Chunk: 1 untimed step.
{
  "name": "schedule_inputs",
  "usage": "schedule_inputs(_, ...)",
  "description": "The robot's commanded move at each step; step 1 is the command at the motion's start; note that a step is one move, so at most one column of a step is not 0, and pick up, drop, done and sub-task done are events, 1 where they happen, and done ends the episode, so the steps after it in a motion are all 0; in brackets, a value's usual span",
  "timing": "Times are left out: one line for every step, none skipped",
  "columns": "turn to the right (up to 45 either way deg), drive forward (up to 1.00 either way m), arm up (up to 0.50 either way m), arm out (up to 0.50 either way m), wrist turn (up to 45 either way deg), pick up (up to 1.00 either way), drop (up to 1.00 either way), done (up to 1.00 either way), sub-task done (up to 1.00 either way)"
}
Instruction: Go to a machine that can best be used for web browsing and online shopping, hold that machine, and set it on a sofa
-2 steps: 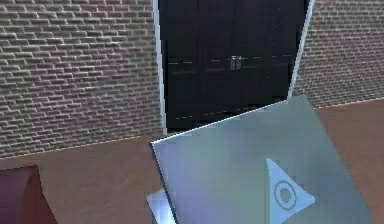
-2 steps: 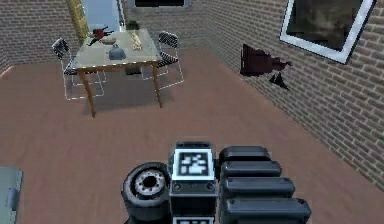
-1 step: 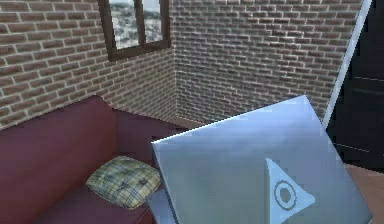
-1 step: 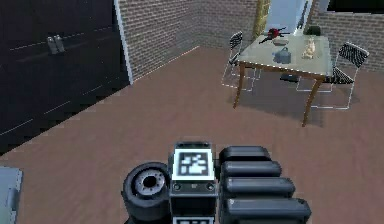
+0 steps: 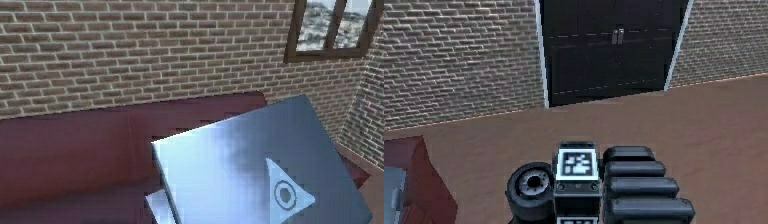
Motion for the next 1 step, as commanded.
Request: schedule_inputs(-3.0, 0.00, 0.00, 0.00, 0.0, 0.00, 0.00, 0.00, 0.00)
